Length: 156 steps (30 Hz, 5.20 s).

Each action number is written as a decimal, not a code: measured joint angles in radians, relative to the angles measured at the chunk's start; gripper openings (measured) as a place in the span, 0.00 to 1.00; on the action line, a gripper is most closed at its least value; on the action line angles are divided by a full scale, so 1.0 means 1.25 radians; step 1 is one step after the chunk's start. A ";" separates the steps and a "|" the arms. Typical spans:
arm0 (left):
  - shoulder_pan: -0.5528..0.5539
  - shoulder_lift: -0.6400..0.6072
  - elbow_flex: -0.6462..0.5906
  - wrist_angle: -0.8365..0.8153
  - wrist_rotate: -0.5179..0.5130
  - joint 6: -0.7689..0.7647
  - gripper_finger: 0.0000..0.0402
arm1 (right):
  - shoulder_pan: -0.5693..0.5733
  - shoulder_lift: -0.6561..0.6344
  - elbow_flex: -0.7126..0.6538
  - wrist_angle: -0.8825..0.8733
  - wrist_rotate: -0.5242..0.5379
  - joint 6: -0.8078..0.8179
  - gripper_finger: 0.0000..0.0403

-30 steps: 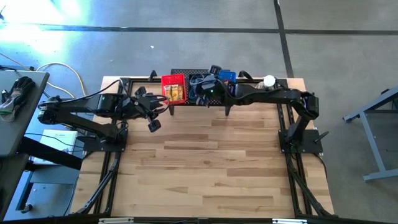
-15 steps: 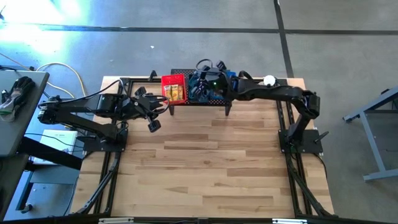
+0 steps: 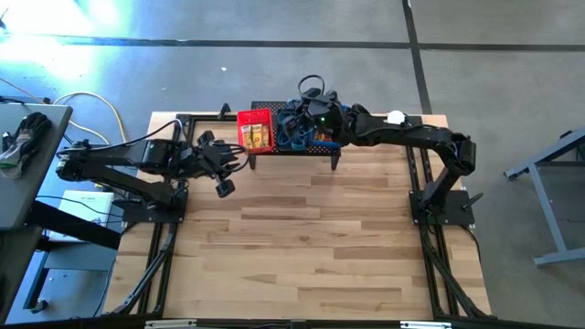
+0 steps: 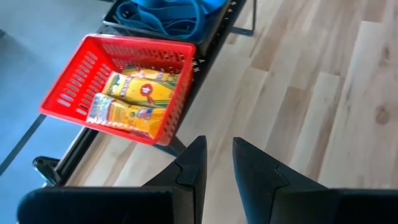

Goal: Pick & Place Office Desk Supplies
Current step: Adjust the blue rubber band in the black bin on the shelf

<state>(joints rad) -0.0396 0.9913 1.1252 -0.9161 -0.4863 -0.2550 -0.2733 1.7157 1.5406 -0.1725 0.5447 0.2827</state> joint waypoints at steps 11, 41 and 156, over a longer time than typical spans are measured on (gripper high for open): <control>-0.114 0.000 0.000 -0.043 0.000 -0.043 0.18 | 0.016 0.007 0.000 0.040 0.082 0.152 0.01; -0.446 -0.045 -0.001 -0.102 -0.020 -0.247 0.18 | 0.144 0.127 -0.003 0.257 0.550 0.324 0.01; -0.757 -0.041 -0.002 -0.183 -0.222 -0.463 0.18 | 0.188 0.172 -0.003 -0.082 0.400 0.490 0.45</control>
<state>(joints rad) -0.9855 0.9405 1.1225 -1.1450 -0.7639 -0.8336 -0.0382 1.9311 1.5364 -0.2750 1.0453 0.8953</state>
